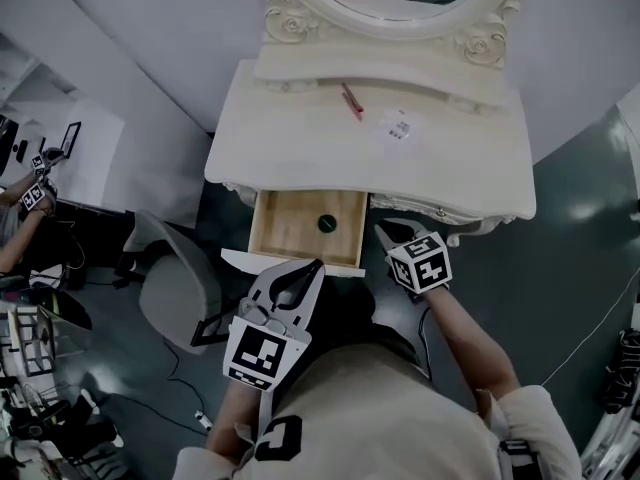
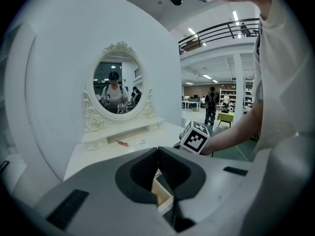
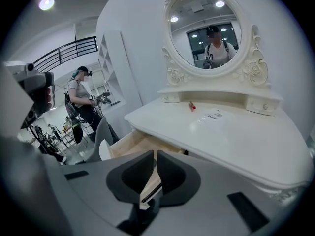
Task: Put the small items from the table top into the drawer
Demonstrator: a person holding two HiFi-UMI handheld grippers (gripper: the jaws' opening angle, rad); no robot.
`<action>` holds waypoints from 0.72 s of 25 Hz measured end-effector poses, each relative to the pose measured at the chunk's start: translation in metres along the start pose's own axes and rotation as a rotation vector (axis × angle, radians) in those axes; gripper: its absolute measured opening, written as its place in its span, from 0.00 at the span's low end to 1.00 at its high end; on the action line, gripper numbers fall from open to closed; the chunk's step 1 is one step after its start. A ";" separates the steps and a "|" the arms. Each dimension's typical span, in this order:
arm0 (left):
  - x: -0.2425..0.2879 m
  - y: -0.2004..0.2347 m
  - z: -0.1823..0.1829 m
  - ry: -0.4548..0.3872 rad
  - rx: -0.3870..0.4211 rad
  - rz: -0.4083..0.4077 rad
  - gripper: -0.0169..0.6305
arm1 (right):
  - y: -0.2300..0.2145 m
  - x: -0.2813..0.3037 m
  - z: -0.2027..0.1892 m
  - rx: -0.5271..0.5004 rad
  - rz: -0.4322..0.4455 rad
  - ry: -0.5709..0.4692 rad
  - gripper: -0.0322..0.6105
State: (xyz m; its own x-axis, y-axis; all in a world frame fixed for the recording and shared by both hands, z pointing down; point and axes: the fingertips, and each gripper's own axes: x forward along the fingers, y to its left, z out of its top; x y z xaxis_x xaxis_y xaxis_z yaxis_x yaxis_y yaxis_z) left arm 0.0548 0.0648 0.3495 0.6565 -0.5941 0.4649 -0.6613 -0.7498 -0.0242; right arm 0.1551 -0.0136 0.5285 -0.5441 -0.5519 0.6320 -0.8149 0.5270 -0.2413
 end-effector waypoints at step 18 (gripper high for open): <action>-0.003 0.059 -0.005 -0.078 -0.029 -0.104 0.12 | -0.012 0.018 0.035 0.041 -0.141 0.030 0.10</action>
State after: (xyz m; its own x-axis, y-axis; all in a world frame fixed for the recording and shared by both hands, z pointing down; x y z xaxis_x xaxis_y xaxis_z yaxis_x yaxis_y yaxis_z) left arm 0.0118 0.0237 0.3517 0.7477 -0.5352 0.3931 -0.5974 -0.8006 0.0463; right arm 0.1485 -0.0525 0.5174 -0.4176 -0.5988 0.6834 -0.8907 0.4185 -0.1776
